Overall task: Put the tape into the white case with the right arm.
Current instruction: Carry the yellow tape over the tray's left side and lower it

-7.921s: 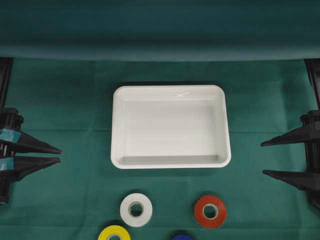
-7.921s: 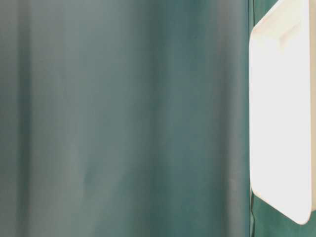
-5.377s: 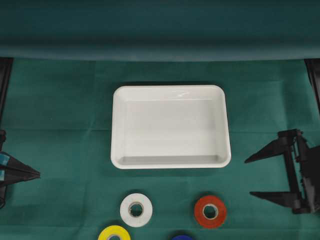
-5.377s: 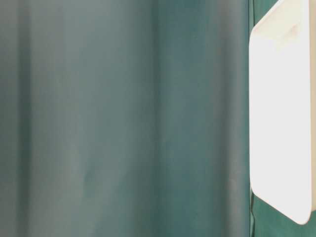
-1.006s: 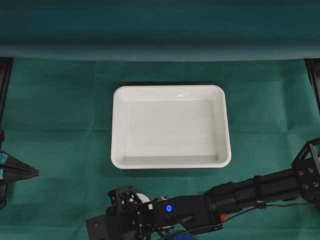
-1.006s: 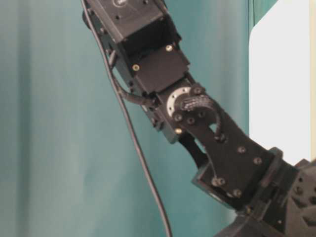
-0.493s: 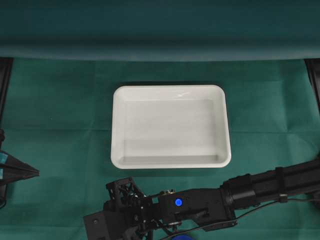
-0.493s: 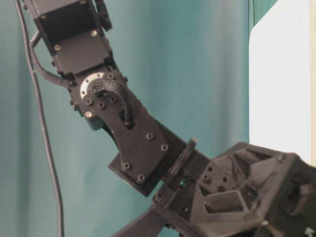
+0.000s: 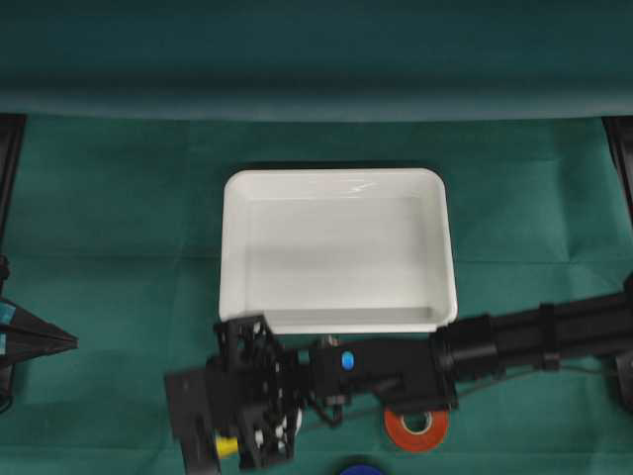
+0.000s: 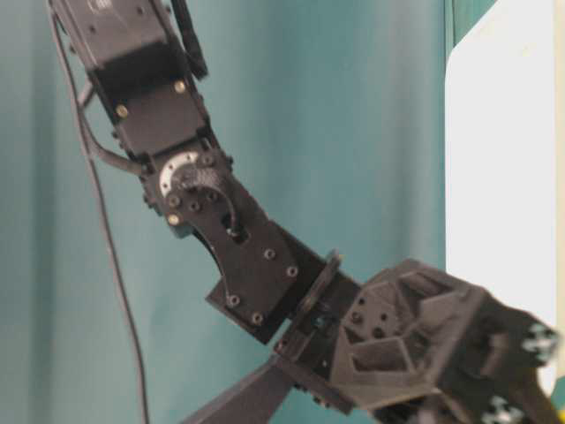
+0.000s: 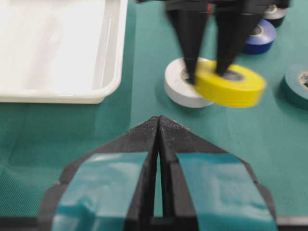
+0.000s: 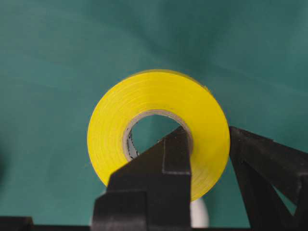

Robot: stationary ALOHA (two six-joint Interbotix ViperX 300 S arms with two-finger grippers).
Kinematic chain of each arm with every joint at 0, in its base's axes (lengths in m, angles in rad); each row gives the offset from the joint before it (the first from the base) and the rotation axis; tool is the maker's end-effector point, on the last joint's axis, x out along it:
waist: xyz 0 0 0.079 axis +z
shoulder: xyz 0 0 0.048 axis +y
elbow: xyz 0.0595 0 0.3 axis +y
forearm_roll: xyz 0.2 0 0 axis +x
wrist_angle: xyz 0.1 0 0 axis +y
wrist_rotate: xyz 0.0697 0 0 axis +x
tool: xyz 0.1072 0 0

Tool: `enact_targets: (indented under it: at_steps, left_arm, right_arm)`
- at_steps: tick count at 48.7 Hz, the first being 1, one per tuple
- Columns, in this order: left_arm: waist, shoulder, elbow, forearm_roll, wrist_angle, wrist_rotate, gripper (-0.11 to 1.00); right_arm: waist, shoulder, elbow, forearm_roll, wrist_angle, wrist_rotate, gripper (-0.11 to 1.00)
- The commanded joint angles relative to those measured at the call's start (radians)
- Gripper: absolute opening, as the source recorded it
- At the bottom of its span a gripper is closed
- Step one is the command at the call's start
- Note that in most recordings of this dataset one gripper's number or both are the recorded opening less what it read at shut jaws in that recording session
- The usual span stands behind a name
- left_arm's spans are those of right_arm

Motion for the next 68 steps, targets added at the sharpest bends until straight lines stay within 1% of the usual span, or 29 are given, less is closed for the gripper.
enact_targets:
  at_steps: [1,9,24,36,42,52,61,68]
  left_arm:
    - [0.003,0.008,-0.011,0.0,-0.009,0.0,0.0]
    - [0.003,0.008,-0.011,-0.002,-0.009,0.0,0.0]
    - [0.003,0.008,-0.011,-0.002,-0.011,0.0,0.0]
    - [0.003,0.008,-0.011,-0.002,-0.011,0.0,0.0]
    - [0.002,0.008,-0.011,-0.002,-0.009,0.0,0.0]
    - [0.003,0.008,-0.011,-0.002,-0.011,0.0,0.0]
    - [0.002,0.008,-0.011,-0.002,-0.011,0.0,0.0]
    - [0.003,0.008,-0.011,-0.002,-0.011,0.0,0.0]
  right_arm:
    - [-0.032,-0.078,-0.014,-0.017,0.002,0.005,0.01]
    - [-0.103,-0.091,-0.012,-0.049,0.002,0.005,0.01]
    - [-0.229,-0.103,-0.014,-0.081,-0.003,0.003,0.01]
    - [-0.313,-0.103,-0.014,-0.086,-0.025,0.005,0.01]
    - [-0.333,-0.103,-0.012,-0.086,-0.029,0.002,0.01]
    - [-0.333,-0.106,0.0,-0.086,-0.014,0.002,0.01]
    - [-0.341,-0.133,0.061,-0.086,0.032,0.005,0.01]
    - [-0.353,-0.161,0.109,-0.086,0.0,0.009,0.01]
